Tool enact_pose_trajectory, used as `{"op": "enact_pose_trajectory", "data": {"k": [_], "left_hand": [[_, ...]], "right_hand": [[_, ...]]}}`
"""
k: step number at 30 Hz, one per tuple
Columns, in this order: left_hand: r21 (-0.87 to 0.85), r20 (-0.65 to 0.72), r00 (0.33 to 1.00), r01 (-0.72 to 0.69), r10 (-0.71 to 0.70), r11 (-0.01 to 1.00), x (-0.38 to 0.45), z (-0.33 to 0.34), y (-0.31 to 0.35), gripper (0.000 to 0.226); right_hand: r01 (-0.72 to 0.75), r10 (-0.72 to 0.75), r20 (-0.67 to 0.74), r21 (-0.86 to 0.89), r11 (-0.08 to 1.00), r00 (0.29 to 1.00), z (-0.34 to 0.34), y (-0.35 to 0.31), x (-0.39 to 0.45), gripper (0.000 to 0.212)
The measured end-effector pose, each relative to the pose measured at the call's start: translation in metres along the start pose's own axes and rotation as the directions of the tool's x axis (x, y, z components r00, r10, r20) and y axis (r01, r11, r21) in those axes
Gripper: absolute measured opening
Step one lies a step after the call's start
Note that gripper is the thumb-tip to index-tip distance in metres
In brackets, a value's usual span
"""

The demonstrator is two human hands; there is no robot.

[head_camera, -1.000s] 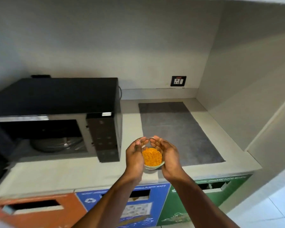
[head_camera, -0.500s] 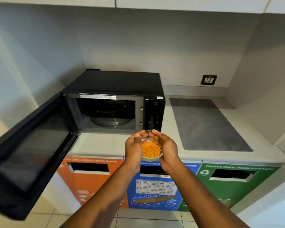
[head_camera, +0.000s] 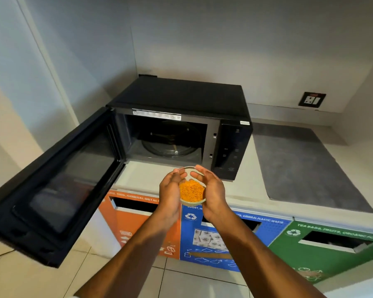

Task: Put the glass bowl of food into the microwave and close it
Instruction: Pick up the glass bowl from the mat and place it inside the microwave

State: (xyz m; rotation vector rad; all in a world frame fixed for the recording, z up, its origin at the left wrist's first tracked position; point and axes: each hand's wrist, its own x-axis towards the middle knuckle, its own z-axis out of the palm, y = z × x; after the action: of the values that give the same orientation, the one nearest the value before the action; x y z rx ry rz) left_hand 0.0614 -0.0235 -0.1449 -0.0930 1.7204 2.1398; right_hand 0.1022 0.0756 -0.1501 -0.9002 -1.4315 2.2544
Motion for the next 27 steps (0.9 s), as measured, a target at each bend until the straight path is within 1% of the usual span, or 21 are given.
{"op": "enact_pose_trajectory", "data": {"k": [3,6,9,12,15,17,20,24,27], "left_hand": [[-0.003,-0.027,1.0,-0.006,0.006,1.0,0.019,-0.008,0.0,0.03],[-0.006,-0.105,0.994,-0.02,0.02,1.0,0.042,-0.013,-0.002,0.034],[0.012,-0.158,0.985,-0.061,0.062,0.998,0.06,-0.015,-0.002,0.024],[-0.014,-0.175,0.98,-0.103,0.099,0.995,0.089,-0.02,0.003,0.021],[-0.058,-0.195,0.977,-0.095,0.082,0.994,0.121,-0.021,0.014,0.032],[-0.09,-0.185,0.981,-0.076,0.058,0.993,0.144,-0.021,0.021,0.038],[-0.084,-0.171,0.983,-0.089,0.073,0.993,0.183,-0.016,0.028,0.039],[-0.079,-0.197,0.972,-0.146,0.128,0.986,0.236,-0.012,0.037,0.038],[-0.003,-0.166,0.971,-0.172,0.169,0.985,0.278,-0.014,0.04,0.037]], "right_hand": [[-0.039,0.039,0.007,0.004,0.999,0.999,0.013,0.006,0.022,0.019],[-0.047,0.047,0.021,0.002,0.999,0.999,0.03,0.01,0.049,0.019],[-0.033,0.033,0.019,-0.002,0.999,0.999,0.051,0.009,0.073,0.021],[-0.025,0.025,0.015,-0.004,1.0,1.0,0.075,0.012,0.1,0.022],[-0.046,0.046,0.007,0.033,0.998,0.999,0.096,0.009,0.12,0.02],[-0.064,0.065,-0.01,0.071,0.995,0.998,0.106,0.008,0.135,0.021],[-0.043,0.049,-0.033,0.16,0.986,0.998,0.122,0.007,0.168,0.03],[0.024,-0.017,-0.033,0.23,0.973,0.999,0.141,0.006,0.209,0.03],[0.082,-0.076,-0.036,0.246,0.966,0.996,0.153,0.007,0.24,0.033]]}}
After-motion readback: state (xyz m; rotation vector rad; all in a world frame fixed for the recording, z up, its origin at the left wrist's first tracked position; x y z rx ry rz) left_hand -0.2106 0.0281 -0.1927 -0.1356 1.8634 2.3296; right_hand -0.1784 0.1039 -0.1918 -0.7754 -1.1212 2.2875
